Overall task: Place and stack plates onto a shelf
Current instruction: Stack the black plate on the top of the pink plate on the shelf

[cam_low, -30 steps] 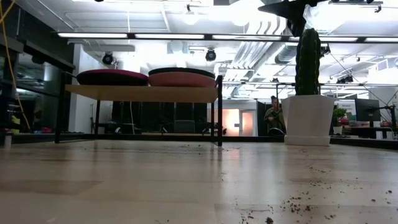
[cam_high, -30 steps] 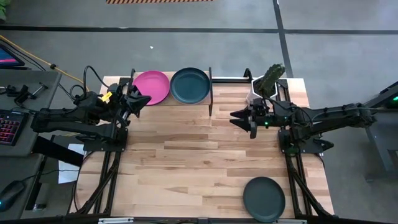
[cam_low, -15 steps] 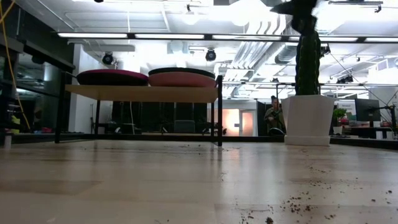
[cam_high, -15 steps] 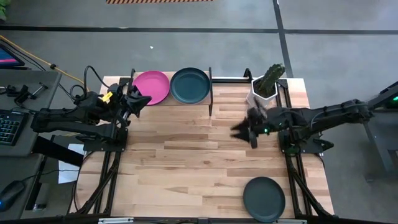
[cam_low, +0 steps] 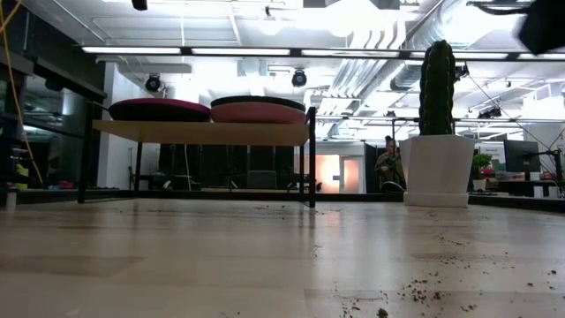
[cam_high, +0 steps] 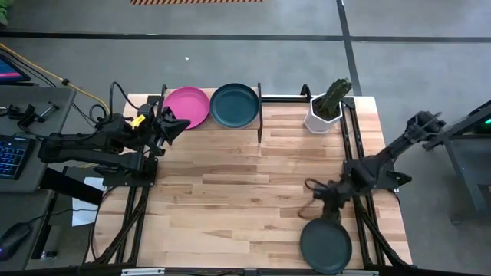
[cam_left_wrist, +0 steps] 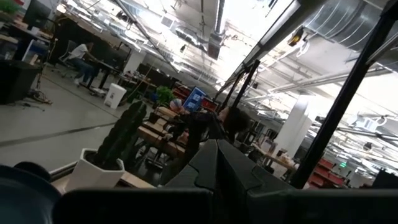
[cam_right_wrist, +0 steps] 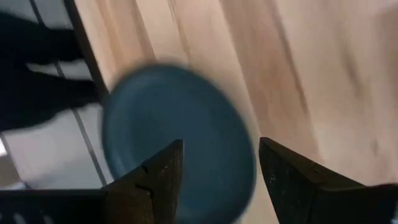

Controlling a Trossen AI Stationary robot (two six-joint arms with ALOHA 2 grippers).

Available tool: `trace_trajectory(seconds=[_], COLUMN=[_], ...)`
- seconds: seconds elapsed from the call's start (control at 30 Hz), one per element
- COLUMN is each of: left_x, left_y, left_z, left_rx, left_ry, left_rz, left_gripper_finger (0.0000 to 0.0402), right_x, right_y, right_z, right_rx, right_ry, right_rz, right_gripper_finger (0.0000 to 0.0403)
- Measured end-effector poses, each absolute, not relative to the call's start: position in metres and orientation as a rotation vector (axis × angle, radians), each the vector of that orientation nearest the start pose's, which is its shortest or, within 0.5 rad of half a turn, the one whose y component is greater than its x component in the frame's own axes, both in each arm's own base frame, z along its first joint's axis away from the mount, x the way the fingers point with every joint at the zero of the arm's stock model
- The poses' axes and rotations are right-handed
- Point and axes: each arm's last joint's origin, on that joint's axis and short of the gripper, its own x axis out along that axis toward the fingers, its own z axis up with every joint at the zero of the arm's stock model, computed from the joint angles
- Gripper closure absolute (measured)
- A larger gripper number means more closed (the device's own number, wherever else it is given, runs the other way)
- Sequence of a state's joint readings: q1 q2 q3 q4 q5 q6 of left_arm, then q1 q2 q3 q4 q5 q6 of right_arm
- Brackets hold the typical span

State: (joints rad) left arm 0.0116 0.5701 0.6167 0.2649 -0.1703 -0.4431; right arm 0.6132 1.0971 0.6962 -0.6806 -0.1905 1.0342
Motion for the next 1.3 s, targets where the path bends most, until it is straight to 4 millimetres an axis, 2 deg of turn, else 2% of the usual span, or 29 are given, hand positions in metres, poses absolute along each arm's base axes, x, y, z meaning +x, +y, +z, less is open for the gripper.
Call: trace_trajectory(seconds=[0.17, 0.43, 0.63, 0.87, 1.1, 1.3], left_x=[0.132, 0.132, 0.132, 0.132, 0.133, 0.134], left_y=[0.006, 0.006, 0.006, 0.006, 0.006, 0.007], left_z=[0.346, 0.346, 0.346, 0.346, 0.345, 0.345], left_rx=[-0.462, -0.462, -0.462, -0.462, -0.461, -0.463], left_ry=[-0.34, -0.335, -0.335, -0.334, -0.329, -0.329], left_rz=[0.111, 0.112, 0.112, 0.112, 0.114, 0.128], left_gripper_finger=[0.0401, 0.0401, 0.0402, 0.0401, 0.0402, 0.0402], right_x=[0.137, 0.12, 0.116, 0.121, 0.122, 0.121], right_y=[0.13, 0.145, 0.148, 0.162, 0.162, 0.162], right_z=[0.191, 0.163, 0.146, 0.136, 0.13, 0.131], right_rx=[0.591, 0.553, 0.533, 0.508, 0.556, 0.569], right_ry=[1.399, 1.468, 1.51, 1.493, 1.509, 1.52], right_rz=[0.041, -0.012, -0.084, -0.001, -0.113, -0.112], right_gripper_finger=[0.0212, 0.0212, 0.0212, 0.0221, 0.0278, 0.0382])
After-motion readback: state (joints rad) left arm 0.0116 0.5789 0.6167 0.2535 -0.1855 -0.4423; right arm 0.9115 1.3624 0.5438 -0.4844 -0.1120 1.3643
